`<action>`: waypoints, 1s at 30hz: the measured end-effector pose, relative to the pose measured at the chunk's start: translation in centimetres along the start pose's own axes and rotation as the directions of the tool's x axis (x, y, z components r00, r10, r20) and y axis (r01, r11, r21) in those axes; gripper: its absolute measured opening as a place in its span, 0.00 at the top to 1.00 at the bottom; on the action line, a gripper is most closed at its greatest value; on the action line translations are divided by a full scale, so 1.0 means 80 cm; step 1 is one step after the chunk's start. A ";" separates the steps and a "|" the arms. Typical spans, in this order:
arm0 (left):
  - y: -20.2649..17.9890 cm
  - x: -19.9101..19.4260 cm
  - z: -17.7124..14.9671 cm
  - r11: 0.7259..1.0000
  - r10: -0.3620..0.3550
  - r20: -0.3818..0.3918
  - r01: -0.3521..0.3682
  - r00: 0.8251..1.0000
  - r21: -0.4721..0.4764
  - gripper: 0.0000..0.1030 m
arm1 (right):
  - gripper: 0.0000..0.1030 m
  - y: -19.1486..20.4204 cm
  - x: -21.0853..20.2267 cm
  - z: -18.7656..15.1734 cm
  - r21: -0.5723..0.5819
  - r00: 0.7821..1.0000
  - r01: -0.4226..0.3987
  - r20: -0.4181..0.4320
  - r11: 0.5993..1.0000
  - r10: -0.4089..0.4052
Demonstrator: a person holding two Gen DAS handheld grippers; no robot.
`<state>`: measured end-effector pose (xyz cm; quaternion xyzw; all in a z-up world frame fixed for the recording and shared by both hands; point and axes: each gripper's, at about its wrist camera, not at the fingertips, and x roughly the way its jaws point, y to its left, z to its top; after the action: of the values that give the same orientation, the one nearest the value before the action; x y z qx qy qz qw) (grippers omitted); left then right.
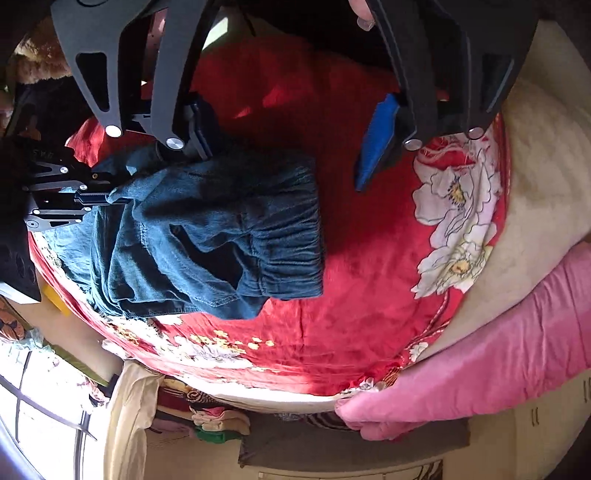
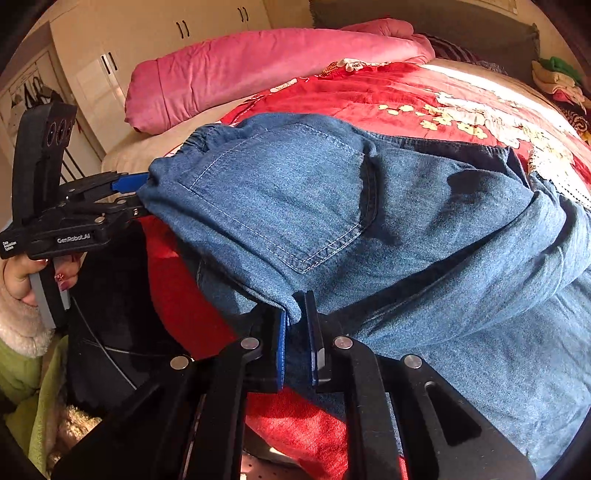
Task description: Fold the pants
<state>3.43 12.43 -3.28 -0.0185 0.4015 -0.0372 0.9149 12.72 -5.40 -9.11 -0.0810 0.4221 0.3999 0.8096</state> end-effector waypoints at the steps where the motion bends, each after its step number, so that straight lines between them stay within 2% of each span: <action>1: 0.003 -0.004 -0.001 1.000 -0.009 -0.001 0.009 1.000 -0.011 0.38 | 0.89 0.001 -0.001 0.000 0.004 1.000 -0.003 0.001 1.000 0.003; 4: 0.004 -0.021 -0.002 1.000 -0.009 0.005 0.009 1.000 -0.005 0.32 | 0.89 0.003 -0.002 -0.003 -0.001 1.000 0.001 0.007 1.000 -0.001; 9: 0.005 -0.060 -0.004 1.000 0.009 0.040 -0.008 0.999 -0.010 0.30 | 0.89 -0.003 -0.003 -0.005 0.028 1.000 -0.011 0.010 1.000 0.010; 13: 0.003 -0.085 0.010 0.998 -0.045 0.094 0.049 0.995 -0.044 0.31 | 0.88 -0.002 -0.006 -0.007 0.032 1.000 -0.010 0.017 0.999 0.009; 16: -0.015 -0.077 0.032 0.994 -0.087 0.111 0.093 0.990 -0.050 0.32 | 0.88 -0.003 -0.010 -0.008 0.042 1.000 -0.015 0.024 0.999 0.014; 17: -0.023 -0.068 0.040 0.990 -0.119 0.104 0.127 0.987 -0.068 0.38 | 0.88 -0.003 -0.012 -0.009 0.044 0.999 -0.016 0.028 0.999 0.015; 18: -0.031 -0.056 0.047 0.980 -0.165 0.090 0.174 0.982 -0.098 0.48 | 0.88 -0.003 -0.014 -0.010 0.046 0.999 -0.017 0.031 0.999 0.015; 19: -0.041 -0.041 0.052 0.965 -0.224 0.072 0.232 0.972 -0.122 0.54 | 0.88 -0.004 -0.015 -0.012 0.051 0.999 -0.018 0.032 0.999 0.016; 20: -0.052 -0.026 0.055 0.956 -0.260 0.055 0.265 0.964 -0.123 0.65 | 0.88 -0.005 -0.016 -0.011 0.058 0.999 -0.019 0.031 0.998 0.017; 21: -0.064 -0.012 0.055 0.961 -0.252 0.030 0.254 0.967 -0.109 0.76 | 0.88 -0.006 -0.019 -0.012 0.061 0.999 -0.019 0.032 0.998 0.018; 22: -0.074 0.002 0.053 0.968 -0.236 0.001 0.235 0.972 -0.093 0.79 | 0.88 -0.006 -0.022 -0.014 0.063 0.999 -0.020 0.034 0.998 0.018; 24: -0.087 0.027 0.044 0.975 -0.218 -0.054 0.215 0.974 -0.054 0.81 | 0.87 -0.006 -0.027 -0.017 0.065 0.999 -0.020 0.036 0.998 0.017; 26: -0.085 0.050 0.029 0.990 -0.143 -0.112 0.140 0.983 -0.034 0.81 | 0.85 -0.008 -0.031 -0.019 0.081 0.999 -0.034 0.028 0.996 0.032; 29: -0.071 0.061 0.011 0.986 -0.165 -0.125 0.161 0.978 -0.048 0.81 | 0.80 -0.011 -0.049 -0.018 0.119 0.996 -0.078 0.046 0.990 0.073; 30: -0.069 0.061 0.009 0.986 -0.164 -0.126 0.160 0.978 -0.044 0.81 | 0.71 -0.012 -0.058 -0.015 0.128 0.995 -0.085 0.067 0.988 0.077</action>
<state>6.96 6.51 -6.00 -0.0639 0.4574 -0.1059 0.8806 11.15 -9.28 -6.64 0.0018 0.4248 0.4063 0.8090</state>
